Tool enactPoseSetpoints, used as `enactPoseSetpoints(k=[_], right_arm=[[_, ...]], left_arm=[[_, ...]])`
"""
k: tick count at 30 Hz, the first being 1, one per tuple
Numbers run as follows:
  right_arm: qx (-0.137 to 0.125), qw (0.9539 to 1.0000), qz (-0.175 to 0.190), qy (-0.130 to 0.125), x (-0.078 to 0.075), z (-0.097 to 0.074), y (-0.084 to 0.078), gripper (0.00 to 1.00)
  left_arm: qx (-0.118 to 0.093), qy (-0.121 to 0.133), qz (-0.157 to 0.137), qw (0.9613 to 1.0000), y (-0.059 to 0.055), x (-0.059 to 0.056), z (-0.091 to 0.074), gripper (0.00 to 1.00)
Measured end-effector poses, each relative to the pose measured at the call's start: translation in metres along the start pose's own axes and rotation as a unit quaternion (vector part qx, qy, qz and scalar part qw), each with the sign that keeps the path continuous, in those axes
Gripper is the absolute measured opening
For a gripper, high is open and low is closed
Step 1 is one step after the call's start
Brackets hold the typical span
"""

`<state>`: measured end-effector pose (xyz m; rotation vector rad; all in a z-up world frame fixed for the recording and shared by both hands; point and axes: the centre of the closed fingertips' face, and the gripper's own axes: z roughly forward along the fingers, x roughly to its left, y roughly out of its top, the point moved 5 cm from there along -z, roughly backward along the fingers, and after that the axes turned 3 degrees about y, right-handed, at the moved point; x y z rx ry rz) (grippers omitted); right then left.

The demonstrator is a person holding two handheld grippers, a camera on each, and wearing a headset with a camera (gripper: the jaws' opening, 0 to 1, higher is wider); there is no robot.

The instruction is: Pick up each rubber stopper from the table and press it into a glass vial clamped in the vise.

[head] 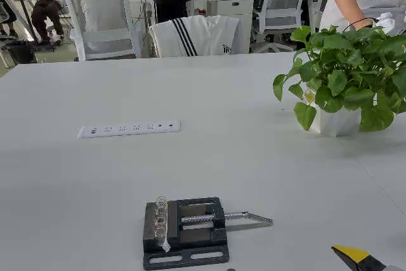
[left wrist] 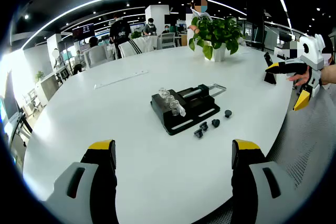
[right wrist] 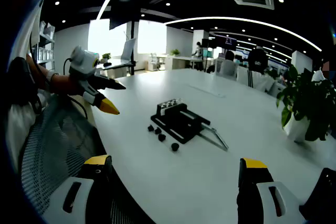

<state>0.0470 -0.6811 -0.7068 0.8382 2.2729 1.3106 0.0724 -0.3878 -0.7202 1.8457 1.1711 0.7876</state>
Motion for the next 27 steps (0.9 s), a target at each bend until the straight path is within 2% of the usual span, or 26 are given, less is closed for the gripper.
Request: enactPoseSetpoints(k=[3, 7, 9, 27], right_arm=[[0.004, 1.0000, -0.002, 0.001, 0.0006, 0.0005, -0.0009, 1.00], [0.002, 1.0000, 0.003, 0.002, -0.0010, 0.0000, -0.0014, 1.00], [0.002, 1.0000, 0.005, 0.003, -0.0010, 0.0000, -0.0015, 1.00], [0.001, 0.9999, 0.015, -0.002, -0.0024, 0.0003, -0.0010, 1.00]], left_arm=[[-0.001, -0.004, -0.002, 1.0000, -0.0007, -0.0008, -0.0005, 0.91], [0.011, -0.014, -0.012, 0.9998, -0.0053, -0.0029, 0.0009, 0.91], [0.013, -0.011, -0.008, 0.9998, -0.0071, -0.0011, 0.0012, 0.91], [0.017, -0.011, 0.003, 0.9998, -0.0060, -0.0020, 0.0011, 0.90]])
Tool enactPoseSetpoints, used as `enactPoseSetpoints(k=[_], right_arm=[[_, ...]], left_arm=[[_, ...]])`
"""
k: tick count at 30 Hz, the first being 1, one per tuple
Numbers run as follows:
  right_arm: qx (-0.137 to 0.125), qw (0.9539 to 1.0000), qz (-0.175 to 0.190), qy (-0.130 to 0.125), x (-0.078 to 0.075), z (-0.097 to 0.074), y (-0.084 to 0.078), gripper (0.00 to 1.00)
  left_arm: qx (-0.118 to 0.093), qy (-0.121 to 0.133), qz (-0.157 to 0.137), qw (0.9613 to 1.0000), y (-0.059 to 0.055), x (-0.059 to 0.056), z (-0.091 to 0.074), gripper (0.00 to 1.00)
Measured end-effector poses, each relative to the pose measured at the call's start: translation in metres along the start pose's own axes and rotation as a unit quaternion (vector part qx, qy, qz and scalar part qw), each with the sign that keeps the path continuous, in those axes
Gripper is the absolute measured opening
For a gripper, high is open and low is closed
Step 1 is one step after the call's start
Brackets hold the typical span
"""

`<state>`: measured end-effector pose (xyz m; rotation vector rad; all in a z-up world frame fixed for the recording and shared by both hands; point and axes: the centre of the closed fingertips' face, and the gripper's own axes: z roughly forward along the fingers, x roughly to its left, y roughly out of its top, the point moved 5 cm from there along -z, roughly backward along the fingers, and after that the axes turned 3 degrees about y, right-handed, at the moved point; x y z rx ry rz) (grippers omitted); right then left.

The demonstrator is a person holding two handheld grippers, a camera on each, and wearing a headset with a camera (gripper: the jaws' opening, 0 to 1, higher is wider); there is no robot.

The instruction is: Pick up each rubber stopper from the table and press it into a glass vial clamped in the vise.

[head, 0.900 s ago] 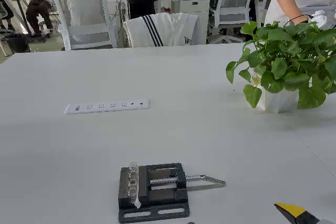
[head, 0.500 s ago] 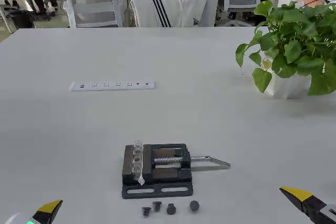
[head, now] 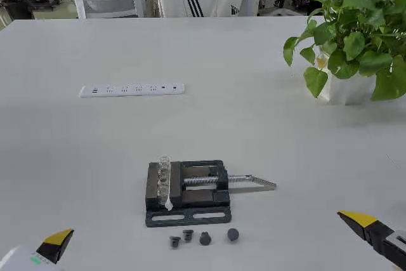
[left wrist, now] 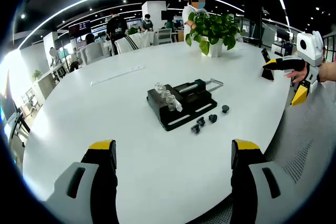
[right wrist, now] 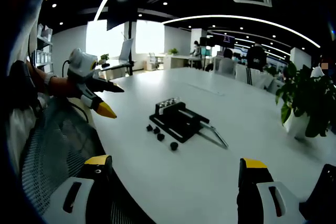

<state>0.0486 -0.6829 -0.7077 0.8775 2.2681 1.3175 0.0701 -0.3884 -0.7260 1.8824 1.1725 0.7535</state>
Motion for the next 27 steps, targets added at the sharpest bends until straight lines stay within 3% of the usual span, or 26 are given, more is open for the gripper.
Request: enactPoseSetpoints(k=[19, 22, 27], right_arm=[[0.016, 0.9997, -0.003, 0.015, 0.0036, 0.0019, -0.0040, 1.00], [0.037, 0.9989, -0.011, 0.026, 0.0059, 0.0024, -0.0076, 1.00], [0.075, 0.9939, -0.064, 0.049, 0.0023, 0.0093, 0.0001, 0.98]], left_arm=[[-0.002, 0.005, -0.005, 1.0000, 0.0010, 0.0002, -0.0003, 0.90], [-0.006, 0.010, -0.011, 0.9999, 0.0023, 0.0014, -0.0012, 0.90], [-0.014, 0.014, -0.013, 0.9997, 0.0036, 0.0029, -0.0030, 0.90]])
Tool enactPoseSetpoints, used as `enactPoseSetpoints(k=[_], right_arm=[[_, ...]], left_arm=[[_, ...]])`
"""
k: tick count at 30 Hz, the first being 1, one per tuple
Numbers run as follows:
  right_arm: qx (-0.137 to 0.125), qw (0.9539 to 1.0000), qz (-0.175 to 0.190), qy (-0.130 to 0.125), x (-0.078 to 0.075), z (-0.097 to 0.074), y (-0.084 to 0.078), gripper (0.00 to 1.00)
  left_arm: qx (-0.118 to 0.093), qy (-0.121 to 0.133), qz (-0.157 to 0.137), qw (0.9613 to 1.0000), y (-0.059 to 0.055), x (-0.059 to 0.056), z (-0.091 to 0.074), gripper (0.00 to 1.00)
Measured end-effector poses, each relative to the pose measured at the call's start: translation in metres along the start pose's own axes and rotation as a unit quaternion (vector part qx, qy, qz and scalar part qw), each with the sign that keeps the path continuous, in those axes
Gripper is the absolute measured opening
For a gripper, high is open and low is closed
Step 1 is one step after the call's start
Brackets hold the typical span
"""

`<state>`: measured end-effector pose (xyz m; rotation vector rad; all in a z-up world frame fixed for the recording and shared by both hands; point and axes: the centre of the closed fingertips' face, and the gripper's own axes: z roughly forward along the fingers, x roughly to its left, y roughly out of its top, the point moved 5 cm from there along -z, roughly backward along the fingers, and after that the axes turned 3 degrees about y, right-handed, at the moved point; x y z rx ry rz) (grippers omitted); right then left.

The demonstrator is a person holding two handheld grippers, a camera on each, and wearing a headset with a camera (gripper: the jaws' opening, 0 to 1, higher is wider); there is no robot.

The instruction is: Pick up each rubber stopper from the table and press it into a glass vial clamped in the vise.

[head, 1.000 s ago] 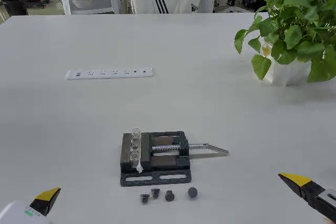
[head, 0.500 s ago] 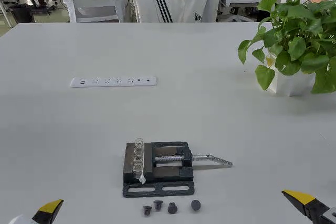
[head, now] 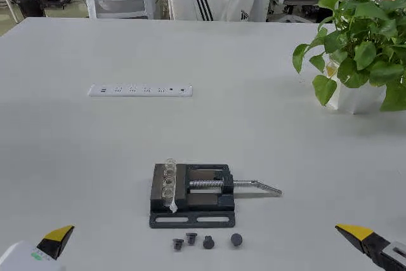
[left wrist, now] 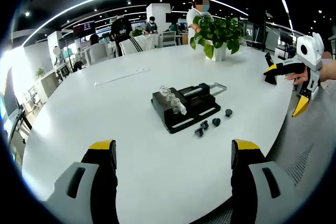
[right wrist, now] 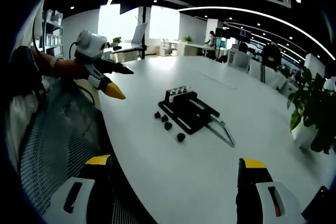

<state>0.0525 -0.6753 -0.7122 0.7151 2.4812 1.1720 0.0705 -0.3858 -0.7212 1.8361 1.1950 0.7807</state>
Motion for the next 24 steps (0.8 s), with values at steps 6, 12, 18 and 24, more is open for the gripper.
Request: enactPoseSetpoints(k=[6, 12, 18, 24], right_arm=[[0.067, 0.9933, -0.058, 0.074, -0.016, 0.012, 0.021, 0.84], [0.103, 0.9831, -0.096, 0.116, -0.032, 0.036, 0.037, 0.72], [0.153, 0.9607, -0.156, 0.171, -0.037, 0.067, 0.044, 0.63], [0.182, 0.9434, -0.188, 0.203, -0.040, 0.092, 0.044, 0.57]], left_arm=[[-0.009, 0.000, 0.003, 1.0000, 0.003, 0.000, -0.001, 0.90], [-0.015, -0.004, 0.007, 0.9999, 0.004, -0.001, -0.001, 0.90], [-0.013, -0.011, 0.015, 0.9997, 0.004, -0.003, -0.001, 0.90], [-0.009, -0.025, 0.000, 0.9997, 0.003, -0.006, 0.000, 0.91]])
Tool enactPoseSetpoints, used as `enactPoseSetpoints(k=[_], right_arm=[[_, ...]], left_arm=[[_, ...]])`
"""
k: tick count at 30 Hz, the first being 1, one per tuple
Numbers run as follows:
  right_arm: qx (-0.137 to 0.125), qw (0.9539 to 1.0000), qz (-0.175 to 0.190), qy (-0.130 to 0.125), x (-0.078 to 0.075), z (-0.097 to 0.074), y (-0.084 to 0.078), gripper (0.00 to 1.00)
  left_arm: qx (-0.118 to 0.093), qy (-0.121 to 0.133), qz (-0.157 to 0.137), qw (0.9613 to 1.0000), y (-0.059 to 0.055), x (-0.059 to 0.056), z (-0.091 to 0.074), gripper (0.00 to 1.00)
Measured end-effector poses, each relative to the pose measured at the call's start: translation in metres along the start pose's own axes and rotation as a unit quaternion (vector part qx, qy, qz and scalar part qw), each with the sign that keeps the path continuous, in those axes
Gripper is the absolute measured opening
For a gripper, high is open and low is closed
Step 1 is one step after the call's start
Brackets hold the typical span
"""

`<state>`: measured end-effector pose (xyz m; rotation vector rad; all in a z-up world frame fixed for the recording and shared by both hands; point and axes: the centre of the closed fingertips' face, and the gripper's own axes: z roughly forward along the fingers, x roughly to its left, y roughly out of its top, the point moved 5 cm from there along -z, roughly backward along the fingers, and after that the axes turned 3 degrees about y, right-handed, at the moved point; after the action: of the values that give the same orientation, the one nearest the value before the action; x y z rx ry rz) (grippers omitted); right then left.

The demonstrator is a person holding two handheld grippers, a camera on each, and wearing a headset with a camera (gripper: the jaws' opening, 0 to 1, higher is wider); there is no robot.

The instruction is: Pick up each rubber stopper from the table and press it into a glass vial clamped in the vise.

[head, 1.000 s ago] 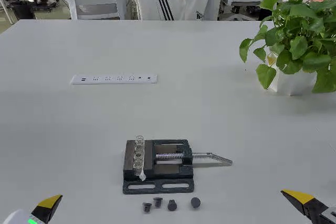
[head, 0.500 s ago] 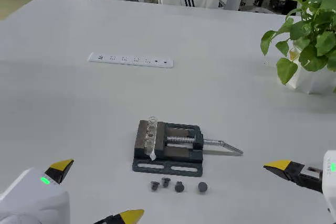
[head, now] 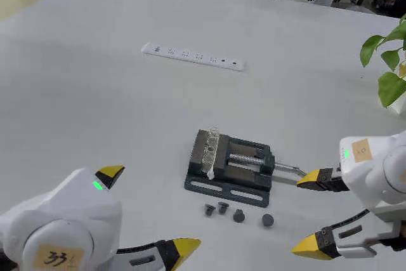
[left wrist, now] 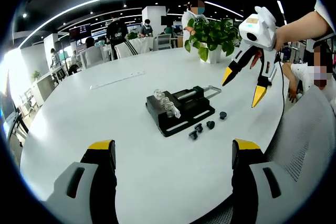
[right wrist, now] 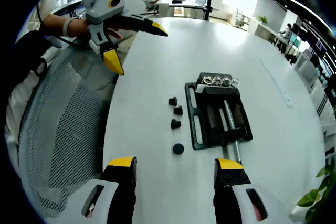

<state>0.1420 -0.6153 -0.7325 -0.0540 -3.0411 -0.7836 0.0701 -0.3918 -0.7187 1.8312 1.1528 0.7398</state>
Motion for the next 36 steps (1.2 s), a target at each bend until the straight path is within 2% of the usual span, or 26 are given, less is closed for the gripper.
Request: enactPoseSetpoints(k=[2, 4, 7, 12, 14, 16, 21, 26, 30, 36], right_arm=[[0.007, 0.9999, -0.005, 0.007, -0.005, 0.002, 0.002, 0.57], [0.014, 0.9997, -0.014, 0.012, -0.010, 0.004, 0.002, 0.55], [0.020, 0.9995, -0.018, 0.017, -0.013, 0.006, 0.003, 0.52], [0.034, 0.9987, -0.029, 0.024, -0.017, 0.011, 0.000, 0.47], [0.039, 0.9981, -0.038, 0.028, -0.017, 0.014, -0.001, 0.41], [0.041, 0.9977, -0.042, 0.032, -0.016, 0.016, 0.000, 0.38], [0.050, 0.9966, -0.048, 0.046, -0.012, 0.025, 0.002, 0.33], [0.059, 0.9951, -0.056, 0.056, -0.012, 0.035, 0.002, 0.28], [0.064, 0.9945, -0.063, 0.054, -0.014, 0.040, 0.002, 0.22], [0.070, 0.9925, -0.080, 0.061, -0.009, 0.044, 0.003, 0.17]], left_arm=[[0.005, -0.005, -0.003, 1.0000, 0.001, 0.000, 0.000, 0.92], [-0.005, -0.008, -0.032, 0.9995, 0.005, 0.001, 0.000, 0.93], [0.004, -0.011, -0.025, 0.9996, 0.006, 0.003, 0.000, 0.95], [0.004, -0.039, -0.012, 0.9991, 0.011, 0.008, 0.000, 0.99], [-0.009, -0.049, -0.012, 0.9987, 0.015, 0.012, 0.001, 0.99], [-0.011, -0.052, -0.014, 0.9985, 0.017, 0.015, 0.001, 0.99], [-0.011, -0.056, -0.006, 0.9984, 0.017, 0.023, 0.002, 0.99], [-0.006, -0.053, -0.003, 0.9986, 0.016, 0.027, 0.002, 0.99], [-0.004, -0.052, -0.002, 0.9986, 0.015, 0.030, 0.002, 0.99], [-0.003, -0.052, -0.005, 0.9986, 0.014, 0.032, 0.003, 0.99]])
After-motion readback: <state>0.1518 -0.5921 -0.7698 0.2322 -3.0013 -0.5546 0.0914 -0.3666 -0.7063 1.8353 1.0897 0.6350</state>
